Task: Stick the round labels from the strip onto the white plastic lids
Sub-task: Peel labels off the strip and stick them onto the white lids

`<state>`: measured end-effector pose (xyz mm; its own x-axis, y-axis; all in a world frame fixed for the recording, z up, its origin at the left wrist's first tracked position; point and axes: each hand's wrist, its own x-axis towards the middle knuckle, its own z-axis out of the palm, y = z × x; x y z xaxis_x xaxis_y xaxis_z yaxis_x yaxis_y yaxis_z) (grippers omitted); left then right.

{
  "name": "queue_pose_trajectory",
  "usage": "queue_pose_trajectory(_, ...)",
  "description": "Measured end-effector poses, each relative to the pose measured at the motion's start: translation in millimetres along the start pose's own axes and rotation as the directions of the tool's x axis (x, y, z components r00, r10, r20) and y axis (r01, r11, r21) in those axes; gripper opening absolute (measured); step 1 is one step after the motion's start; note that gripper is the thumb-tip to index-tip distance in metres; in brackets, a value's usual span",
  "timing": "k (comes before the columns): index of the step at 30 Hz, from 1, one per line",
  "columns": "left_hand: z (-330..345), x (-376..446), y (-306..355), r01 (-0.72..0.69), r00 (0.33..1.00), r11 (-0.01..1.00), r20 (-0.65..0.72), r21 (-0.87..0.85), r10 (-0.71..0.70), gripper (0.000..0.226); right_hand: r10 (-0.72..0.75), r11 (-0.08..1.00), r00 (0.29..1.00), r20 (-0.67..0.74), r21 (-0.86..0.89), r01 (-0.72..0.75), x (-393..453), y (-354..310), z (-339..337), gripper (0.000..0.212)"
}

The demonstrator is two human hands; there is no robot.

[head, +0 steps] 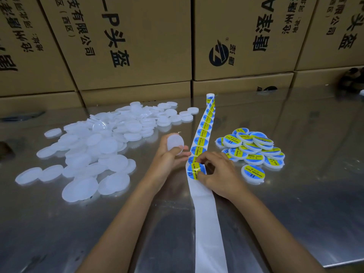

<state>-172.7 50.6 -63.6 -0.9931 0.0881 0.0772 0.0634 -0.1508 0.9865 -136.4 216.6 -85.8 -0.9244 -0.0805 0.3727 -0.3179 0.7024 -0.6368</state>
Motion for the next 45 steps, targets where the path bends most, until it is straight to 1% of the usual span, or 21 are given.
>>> queue_pose_trajectory(3, 3, -3, 0, 0.04, 0.998, 0.996, 0.048, -0.075, -0.036, 0.028, -0.047, 0.998, 0.999, 0.006, 0.036, 0.047, -1, -3, 0, 0.014)
queue_pose_trajectory(6, 5, -6, 2, 0.086, 0.992, 0.992, 0.103, -0.088, -0.077, 0.027, -0.097, 0.994, 0.995, 0.009, 0.043, 0.096, -2, -7, -1, 0.013)
queue_pose_trajectory(8, 5, -7, 3, 0.096, 0.99, 0.991, 0.115, -0.095, -0.085, 0.025, -0.121, 0.992, 0.993, 0.01, 0.048, 0.121, -3, -10, -2, 0.014)
queue_pose_trajectory(9, 5, -7, 3, 0.098, 0.989, 0.991, 0.116, -0.093, -0.087, 0.024, -0.117, 0.99, 0.993, 0.01, 0.084, 0.116, -3, -12, -2, 0.014)
queue_pose_trajectory(10, 5, -7, 4, 0.101, 0.989, 0.991, 0.115, -0.087, -0.091, 0.023, -0.095, 0.982, 0.995, 0.013, 0.164, 0.091, -4, -15, -2, 0.015)
queue_pose_trajectory(11, 6, -7, 4, 0.105, 0.989, 0.991, 0.112, -0.081, -0.095, 0.024, -0.053, 0.958, 0.998, 0.021, 0.282, 0.045, -3, -18, -3, 0.015)
queue_pose_trajectory(12, 6, -8, 4, 0.108, 0.989, 0.991, 0.106, -0.078, -0.099, 0.025, -0.002, 0.911, 0.999, 0.036, 0.413, -0.013, -3, -21, -5, 0.017)
queue_pose_trajectory(14, 7, -9, 4, 0.109, 0.991, 0.99, 0.092, -0.086, -0.101, 0.028, 0.105, 0.776, 0.994, 0.044, 0.621, -0.109, -1, -24, -10, 0.019)
queue_pose_trajectory(16, 7, -9, 4, 0.111, 0.991, 0.989, 0.091, -0.103, -0.102, 0.031, 0.197, 0.656, 0.98, 0.03, 0.738, -0.155, 1, -25, -14, 0.021)
queue_pose_trajectory(17, 7, -10, 4, 0.121, 0.989, 0.986, 0.096, -0.113, -0.111, 0.032, 0.234, 0.621, 0.972, 0.02, 0.766, -0.165, 2, -25, -15, 0.022)
queue_pose_trajectory(19, 8, -10, 5, 0.162, 0.984, 0.973, 0.108, -0.167, -0.145, 0.033, 0.278, 0.605, 0.961, -0.011, 0.778, -0.166, 4, -24, -16, 0.023)
queue_pose_trajectory(21, 9, -11, 6, 0.199, 0.977, 0.949, 0.126, -0.246, -0.172, 0.034, 0.289, 0.6, 0.957, -0.025, 0.784, -0.161, 5, -24, -15, 0.021)
queue_pose_trajectory(23, 10, -13, 7, 0.216, 0.972, 0.933, 0.15, -0.289, -0.179, 0.034, 0.294, 0.588, 0.955, -0.024, 0.793, -0.161, 5, -23, -13, 0.02)
queue_pose_trajectory(30, 14, -17, 7, 0.297, 0.951, 0.87, 0.202, -0.394, -0.233, 0.031, 0.285, 0.621, 0.958, -0.019, 0.766, -0.169, 4, -23, -12, 0.024)
queue_pose_trajectory(36, 21, -18, 3, 0.342, 0.933, 0.836, 0.262, -0.429, -0.247, 0.036, 0.279, 0.636, 0.96, -0.034, 0.755, -0.158, 5, -23, -10, 0.026)
queue_pose_trajectory(45, 24, -19, 3, 0.352, 0.925, 0.83, 0.296, -0.433, -0.238, 0.038, 0.283, 0.688, 0.958, -0.054, 0.707, -0.163, 5, -20, -8, 0.027)
